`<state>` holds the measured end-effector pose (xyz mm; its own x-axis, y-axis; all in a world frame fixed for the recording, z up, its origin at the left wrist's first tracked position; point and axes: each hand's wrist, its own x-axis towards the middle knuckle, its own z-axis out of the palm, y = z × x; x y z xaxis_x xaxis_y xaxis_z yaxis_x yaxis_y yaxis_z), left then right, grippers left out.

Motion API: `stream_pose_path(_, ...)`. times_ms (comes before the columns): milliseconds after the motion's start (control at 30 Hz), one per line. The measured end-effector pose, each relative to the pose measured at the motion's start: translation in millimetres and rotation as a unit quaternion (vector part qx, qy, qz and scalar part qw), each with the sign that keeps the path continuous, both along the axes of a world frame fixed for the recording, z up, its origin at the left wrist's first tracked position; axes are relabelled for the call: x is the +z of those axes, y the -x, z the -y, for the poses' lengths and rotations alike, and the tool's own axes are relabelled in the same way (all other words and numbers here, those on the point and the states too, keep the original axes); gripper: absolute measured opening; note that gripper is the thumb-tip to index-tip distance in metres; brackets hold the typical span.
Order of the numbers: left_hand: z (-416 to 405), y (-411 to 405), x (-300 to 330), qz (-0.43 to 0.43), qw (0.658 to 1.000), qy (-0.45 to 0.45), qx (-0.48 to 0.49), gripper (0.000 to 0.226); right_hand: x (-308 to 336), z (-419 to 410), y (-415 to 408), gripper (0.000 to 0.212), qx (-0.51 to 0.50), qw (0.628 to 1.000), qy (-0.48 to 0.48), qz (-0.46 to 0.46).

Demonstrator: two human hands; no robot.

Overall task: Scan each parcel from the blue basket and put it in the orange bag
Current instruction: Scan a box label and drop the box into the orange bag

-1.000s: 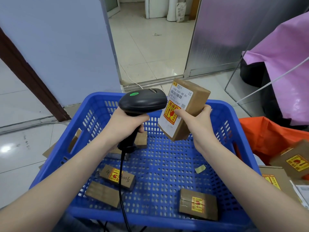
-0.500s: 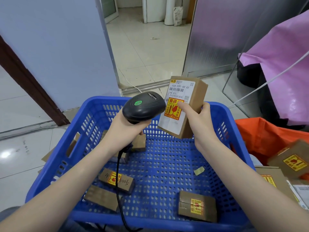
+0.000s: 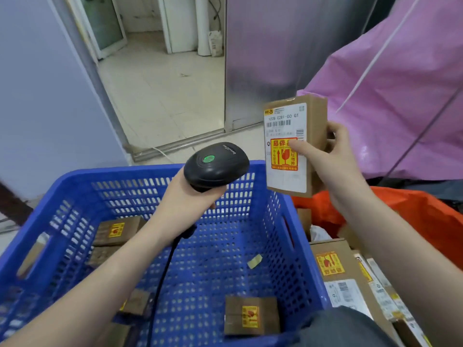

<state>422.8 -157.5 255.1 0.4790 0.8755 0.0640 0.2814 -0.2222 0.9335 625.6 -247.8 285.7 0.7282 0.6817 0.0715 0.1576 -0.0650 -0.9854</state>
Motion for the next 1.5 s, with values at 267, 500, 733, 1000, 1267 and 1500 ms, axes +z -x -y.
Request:
stream_pose_path(267,55.8,-103.5,-22.5,-0.032,0.987,0.014,-0.159,0.008,-32.9,109.1,-108.4,0.062,-0.100,0.983,0.142,0.057)
stream_pose_path(500,100.7,-175.7,-59.6,-0.107,0.958,-0.031,-0.266,0.026,-117.8,188.0,-159.7,0.050,-0.146,0.943,0.298,0.038)
stream_pose_path(733,111.3,-199.2,-80.6,-0.141,0.951,-0.091,-0.259,0.027,-178.8,190.9,-185.3,0.049,-0.168,0.952,0.252,-0.051)
stream_pose_path(1000,87.3,-197.9,-96.5,-0.167,0.956,-0.029,-0.239,0.015,-210.4,168.1,-191.5,0.040,-0.032,0.937,0.347,0.031)
stream_pose_path(1267,87.0,-188.4,-86.5,-0.171,0.954,-0.037,-0.242,0.011,-198.9,169.6,-192.8,0.058,-0.013,0.916,0.399,0.047)
stream_pose_path(1500,66.9,-146.3,-47.0,-0.139,0.975,-0.037,-0.168,0.010,-114.8,134.7,-159.1,0.066,-0.023,0.934,0.314,0.170)
